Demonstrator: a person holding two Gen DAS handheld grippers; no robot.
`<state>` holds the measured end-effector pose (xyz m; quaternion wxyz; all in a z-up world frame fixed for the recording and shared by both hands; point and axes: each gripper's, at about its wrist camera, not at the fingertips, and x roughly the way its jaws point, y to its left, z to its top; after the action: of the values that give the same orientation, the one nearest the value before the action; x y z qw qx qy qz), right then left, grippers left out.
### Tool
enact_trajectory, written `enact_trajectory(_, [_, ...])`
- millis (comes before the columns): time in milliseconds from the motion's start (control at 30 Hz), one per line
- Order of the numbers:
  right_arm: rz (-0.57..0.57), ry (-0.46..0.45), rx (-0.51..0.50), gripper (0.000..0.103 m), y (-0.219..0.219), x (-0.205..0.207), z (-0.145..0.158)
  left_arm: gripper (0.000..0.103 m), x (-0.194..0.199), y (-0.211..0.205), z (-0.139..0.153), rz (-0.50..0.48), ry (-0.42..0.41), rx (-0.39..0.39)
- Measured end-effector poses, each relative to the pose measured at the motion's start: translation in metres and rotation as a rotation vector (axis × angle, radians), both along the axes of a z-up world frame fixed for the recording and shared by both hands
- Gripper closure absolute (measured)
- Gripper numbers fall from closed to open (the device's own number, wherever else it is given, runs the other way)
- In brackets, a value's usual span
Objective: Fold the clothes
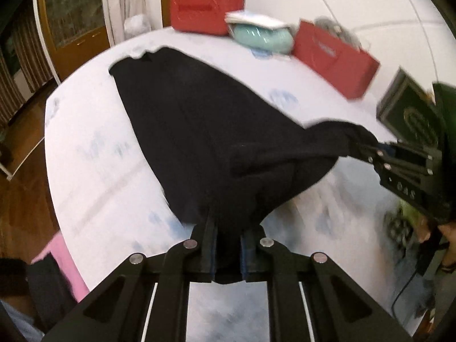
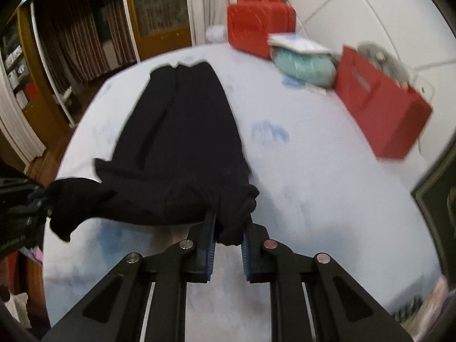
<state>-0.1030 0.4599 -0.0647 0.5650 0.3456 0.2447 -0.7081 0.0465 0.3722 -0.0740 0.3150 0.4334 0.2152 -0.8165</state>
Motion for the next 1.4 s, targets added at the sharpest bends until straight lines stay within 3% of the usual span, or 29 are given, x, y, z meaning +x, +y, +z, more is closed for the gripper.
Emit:
enact_trajectory(200, [0.023,-0.008,-0.048,0.089,-0.094,-0.004,0.027,0.093,0.004,-0.123,0.018,-0.003,0.066,0.037])
enact_trajectory(433, [0.034,0.007,-0.056,0.089,-0.268,-0.022,0.053,0.093,-0.015,-0.306,0.025,-0.032,0.084,0.056])
enact_trajectory(633, [0.055,-0.014,0.054,0.088,-0.42,-0.045,0.03,0.092,-0.041,-0.436,-0.004,-0.023,0.028,0.11])
enact_trajectory(700, [0.048,-0.028,0.081,0.085,-0.455,-0.051,0.016,0.088,-0.048,-0.464,-0.019,0.01,0.018,0.144])
enact_trajectory(767, [0.029,-0.034,0.095,0.066,-0.484,-0.058,0.005,0.074,-0.049,-0.487,-0.031,0.042,0.008,0.178])
enact_trajectory(800, [0.011,-0.045,0.085,0.058,-0.489,-0.064,0.004,0.063,-0.048,-0.495,-0.034,0.057,0.004,0.175])
enact_trajectory(833, [-0.007,-0.056,0.075,0.048,-0.494,-0.069,0.003,0.041,-0.046,-0.501,-0.032,0.073,0.006,0.147])
enact_trajectory(867, [-0.024,-0.065,0.064,0.047,-0.496,-0.075,0.003,0.033,-0.042,-0.506,-0.028,0.084,0.015,0.12])
enact_trajectory(1033, [-0.079,-0.06,0.049,0.046,-0.457,-0.1,0.011,0.031,-0.036,-0.507,-0.018,0.093,0.03,0.073])
enact_trajectory(1167, [-0.102,-0.034,0.106,0.046,-0.393,-0.105,0.002,0.031,-0.038,-0.462,-0.024,0.039,-0.006,0.029])
enact_trajectory(1300, [-0.126,-0.043,0.168,0.053,-0.332,-0.101,-0.017,0.031,-0.042,-0.422,-0.04,-0.011,-0.036,0.048])
enact_trajectory(1400, [-0.135,-0.076,0.168,0.054,-0.303,-0.097,-0.028,0.031,-0.05,-0.415,-0.053,-0.008,-0.054,0.08])
